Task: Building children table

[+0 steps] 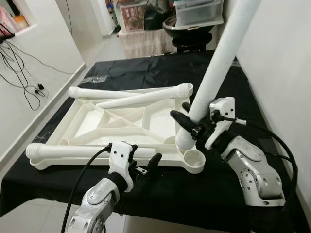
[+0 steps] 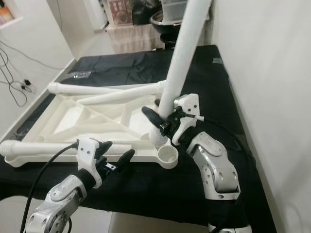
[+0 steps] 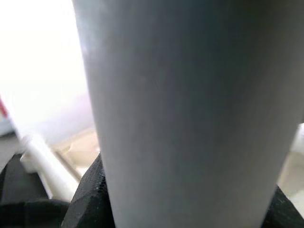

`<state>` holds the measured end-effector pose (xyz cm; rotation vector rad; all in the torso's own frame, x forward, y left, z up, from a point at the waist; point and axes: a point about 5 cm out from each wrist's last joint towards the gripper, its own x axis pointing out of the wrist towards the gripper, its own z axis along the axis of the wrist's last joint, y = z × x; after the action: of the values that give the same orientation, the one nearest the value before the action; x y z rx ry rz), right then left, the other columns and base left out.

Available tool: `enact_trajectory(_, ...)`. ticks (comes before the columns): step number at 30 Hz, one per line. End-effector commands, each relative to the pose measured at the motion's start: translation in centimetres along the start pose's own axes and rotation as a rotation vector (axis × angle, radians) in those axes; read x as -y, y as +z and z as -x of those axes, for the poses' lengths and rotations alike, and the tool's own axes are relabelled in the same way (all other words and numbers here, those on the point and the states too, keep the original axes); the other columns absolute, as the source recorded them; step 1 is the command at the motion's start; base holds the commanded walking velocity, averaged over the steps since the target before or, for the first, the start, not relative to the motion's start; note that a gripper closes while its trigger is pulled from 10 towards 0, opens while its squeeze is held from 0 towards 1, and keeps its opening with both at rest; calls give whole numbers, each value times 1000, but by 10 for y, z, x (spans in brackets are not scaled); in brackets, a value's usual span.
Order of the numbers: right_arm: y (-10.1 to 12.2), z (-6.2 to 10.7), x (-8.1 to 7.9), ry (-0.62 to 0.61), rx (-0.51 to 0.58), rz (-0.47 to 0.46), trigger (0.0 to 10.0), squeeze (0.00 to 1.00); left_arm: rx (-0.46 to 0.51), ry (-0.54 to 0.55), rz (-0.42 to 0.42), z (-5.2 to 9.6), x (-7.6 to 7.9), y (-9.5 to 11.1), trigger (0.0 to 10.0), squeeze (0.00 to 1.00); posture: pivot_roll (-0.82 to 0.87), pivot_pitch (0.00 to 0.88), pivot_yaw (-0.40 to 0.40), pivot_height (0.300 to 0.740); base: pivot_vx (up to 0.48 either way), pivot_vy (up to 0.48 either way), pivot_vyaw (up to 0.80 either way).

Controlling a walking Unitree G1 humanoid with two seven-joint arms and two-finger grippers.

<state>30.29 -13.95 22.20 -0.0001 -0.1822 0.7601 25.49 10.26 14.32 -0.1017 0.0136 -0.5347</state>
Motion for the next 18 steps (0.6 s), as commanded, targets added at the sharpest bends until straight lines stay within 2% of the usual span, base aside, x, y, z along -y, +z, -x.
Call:
enact_trajectory(1, 3, -1, -9, 62, 6, 6, 10000, 0, -48, 3, -39, 7, 1, -4, 10000, 0, -60, 194, 130, 740, 0, 480, 0)
enact_trajectory(3, 3, -1, -9, 62, 6, 6, 10000, 0, -48, 3, -39, 7, 1, -4, 10000, 0, -60, 194, 130, 740, 0, 480, 0)
enact_trajectory(5, 2, 1, -8, 58, -10, 22, 10000, 0, -30, -8, -100, 11, 2, -1, 10000, 0, -59, 208, 137, 740, 0, 0, 0)
enact_trajectory(10, 2, 5, -6, 48, -18, 27, 10000, 0, -37, -22, -139, 16, 1, -1, 10000, 0, -56, 223, 141, 740, 0, 0, 0)
enact_trajectory(18, 7, 16, -1, 85, -8, 33, 10000, 0, -55, -103, -144, 20, 8, 1, 10000, 0, -53, 234, 139, 740, 0, 0, 0)
